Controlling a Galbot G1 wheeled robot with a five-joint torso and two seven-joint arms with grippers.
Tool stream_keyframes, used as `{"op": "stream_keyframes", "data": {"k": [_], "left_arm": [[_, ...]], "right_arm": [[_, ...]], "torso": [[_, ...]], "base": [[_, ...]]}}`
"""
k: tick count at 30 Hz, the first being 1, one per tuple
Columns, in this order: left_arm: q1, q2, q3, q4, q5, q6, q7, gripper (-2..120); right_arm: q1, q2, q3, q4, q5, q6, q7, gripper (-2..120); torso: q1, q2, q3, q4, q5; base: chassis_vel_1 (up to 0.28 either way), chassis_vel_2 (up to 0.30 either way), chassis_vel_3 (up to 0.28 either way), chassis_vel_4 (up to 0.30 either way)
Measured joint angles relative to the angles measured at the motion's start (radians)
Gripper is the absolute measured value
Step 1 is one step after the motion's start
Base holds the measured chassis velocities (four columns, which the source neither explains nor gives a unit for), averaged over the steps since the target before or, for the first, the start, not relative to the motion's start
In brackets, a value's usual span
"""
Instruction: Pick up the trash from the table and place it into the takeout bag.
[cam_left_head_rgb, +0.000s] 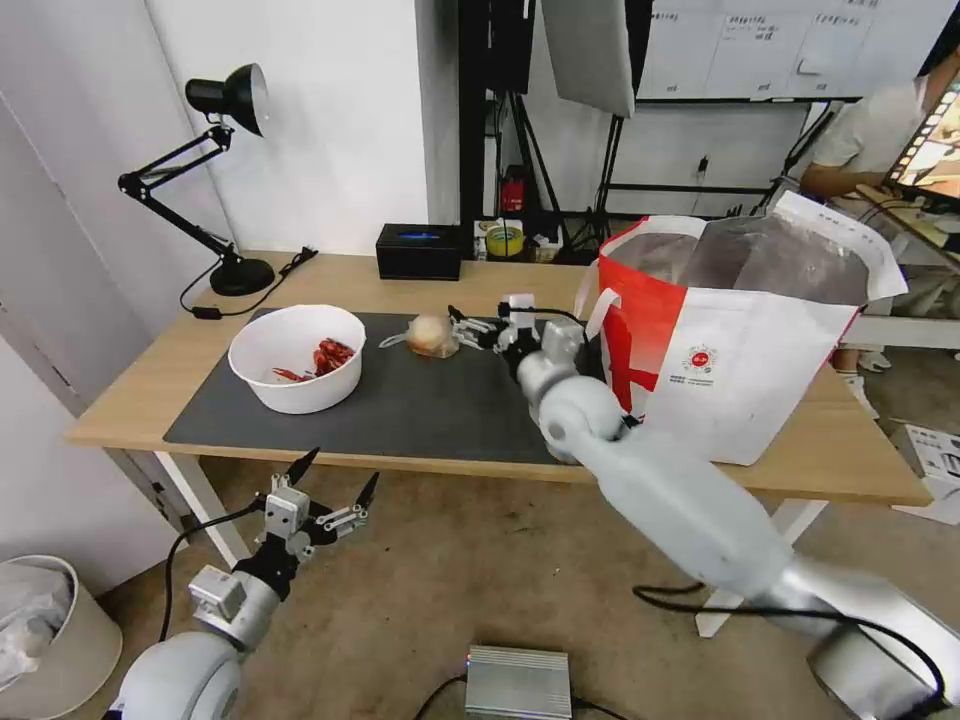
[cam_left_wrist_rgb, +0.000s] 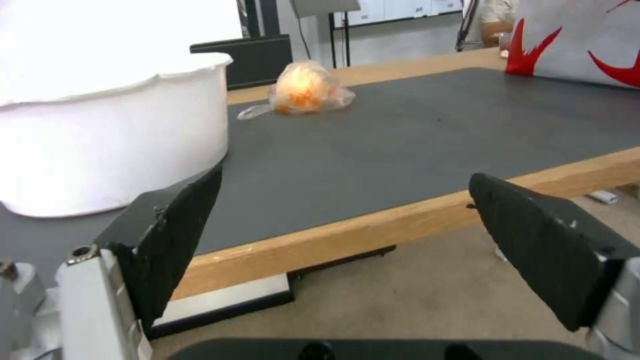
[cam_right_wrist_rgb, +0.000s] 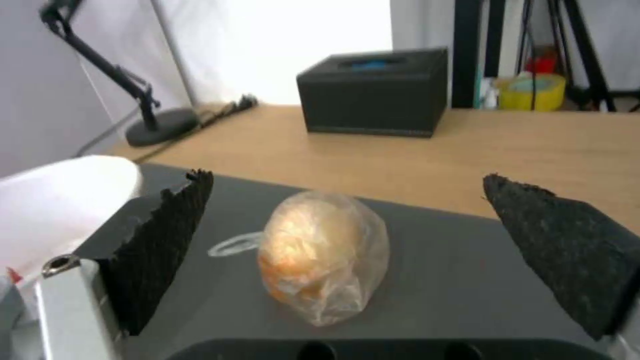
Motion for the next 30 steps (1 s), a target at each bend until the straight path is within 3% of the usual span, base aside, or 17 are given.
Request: {"op": "stream_keyframes", "data": {"k": [8,20,30], "left_arm": [[-0.006,0.004,0.003,0.003,0.000,-0.001,-0.004,100],[0.002,-0.005,0.002,0.003,0.006,-0.009,-0.012,100],[0.007,-0.010,0.002,0.000,0.010,-0.009,-0.012,100]], "right_arm": [[0.104,0.143,-0.002,-0.268,-0.004,-0.032,-0.099,100],[0.158,0.291,-0.002,-0.472,-0.162,-0.070,-0.108,100],[0.161,0.353,0.022,-0.586,-0.226,-0.074,-0.135,100]], "torso": [[0.000,0.000,0.000,0.0000,0.0000],[0.000,0.000,0.000,-0.0001,-0.0001],[0.000,0.000,0.000,0.0000,0.0000]], "base": [[0.000,0.000,0.000,0.000],[0.000,0.000,0.000,0.000],[0.000,0.000,0.000,0.000]]}}
